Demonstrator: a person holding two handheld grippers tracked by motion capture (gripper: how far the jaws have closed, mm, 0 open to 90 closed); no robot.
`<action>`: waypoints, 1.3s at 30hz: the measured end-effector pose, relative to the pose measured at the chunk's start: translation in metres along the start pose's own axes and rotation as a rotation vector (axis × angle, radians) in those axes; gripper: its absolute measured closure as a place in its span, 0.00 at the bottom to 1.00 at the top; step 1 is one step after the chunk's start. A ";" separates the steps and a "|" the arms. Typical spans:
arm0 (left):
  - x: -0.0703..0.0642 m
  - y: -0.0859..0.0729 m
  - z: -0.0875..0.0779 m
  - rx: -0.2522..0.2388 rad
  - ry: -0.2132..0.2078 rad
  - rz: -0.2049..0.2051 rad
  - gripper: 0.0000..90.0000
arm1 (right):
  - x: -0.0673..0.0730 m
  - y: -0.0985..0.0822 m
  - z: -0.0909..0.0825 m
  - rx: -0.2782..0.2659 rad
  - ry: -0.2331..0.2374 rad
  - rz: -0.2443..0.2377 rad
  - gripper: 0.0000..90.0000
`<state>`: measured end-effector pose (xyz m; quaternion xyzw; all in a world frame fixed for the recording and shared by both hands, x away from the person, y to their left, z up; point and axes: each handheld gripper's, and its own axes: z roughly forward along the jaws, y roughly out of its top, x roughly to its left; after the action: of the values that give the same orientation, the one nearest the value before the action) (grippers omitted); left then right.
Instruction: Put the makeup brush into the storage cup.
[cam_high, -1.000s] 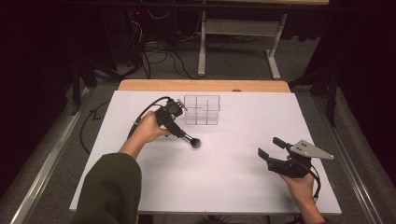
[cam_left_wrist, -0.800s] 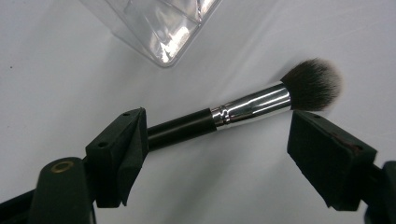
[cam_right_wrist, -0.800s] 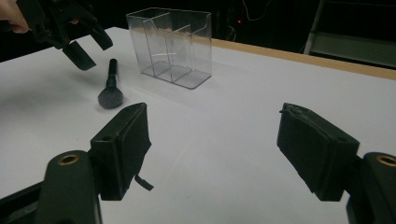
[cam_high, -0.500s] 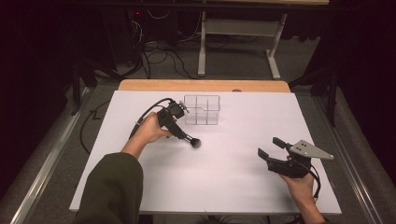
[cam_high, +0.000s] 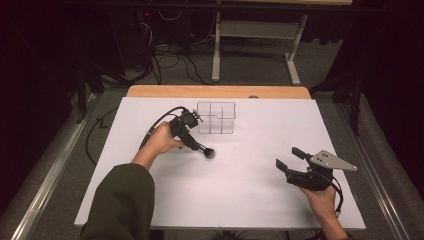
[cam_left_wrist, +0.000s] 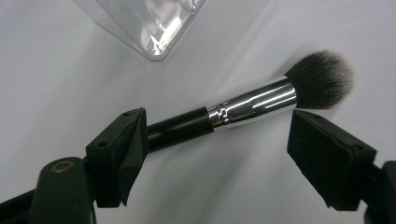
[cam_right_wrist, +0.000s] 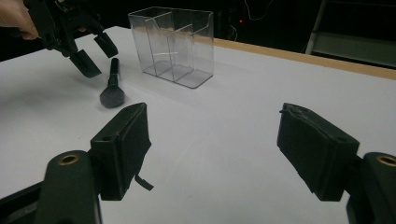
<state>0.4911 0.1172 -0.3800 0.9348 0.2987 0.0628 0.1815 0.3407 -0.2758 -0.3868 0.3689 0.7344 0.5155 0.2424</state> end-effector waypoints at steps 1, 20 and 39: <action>0.000 0.000 0.000 0.001 -0.001 0.001 0.23 | 0.000 0.000 0.000 0.001 0.000 0.000 0.30; 0.001 0.002 0.009 0.002 -0.022 0.018 0.24 | 0.001 0.000 0.001 0.007 -0.003 -0.003 0.31; 0.001 0.003 0.015 -0.003 -0.026 0.032 0.25 | 0.002 0.000 0.001 0.013 0.001 -0.002 0.31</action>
<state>0.4969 0.1107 -0.3930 0.9400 0.2811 0.0542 0.1856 0.3402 -0.2738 -0.3875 0.3695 0.7383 0.5107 0.2400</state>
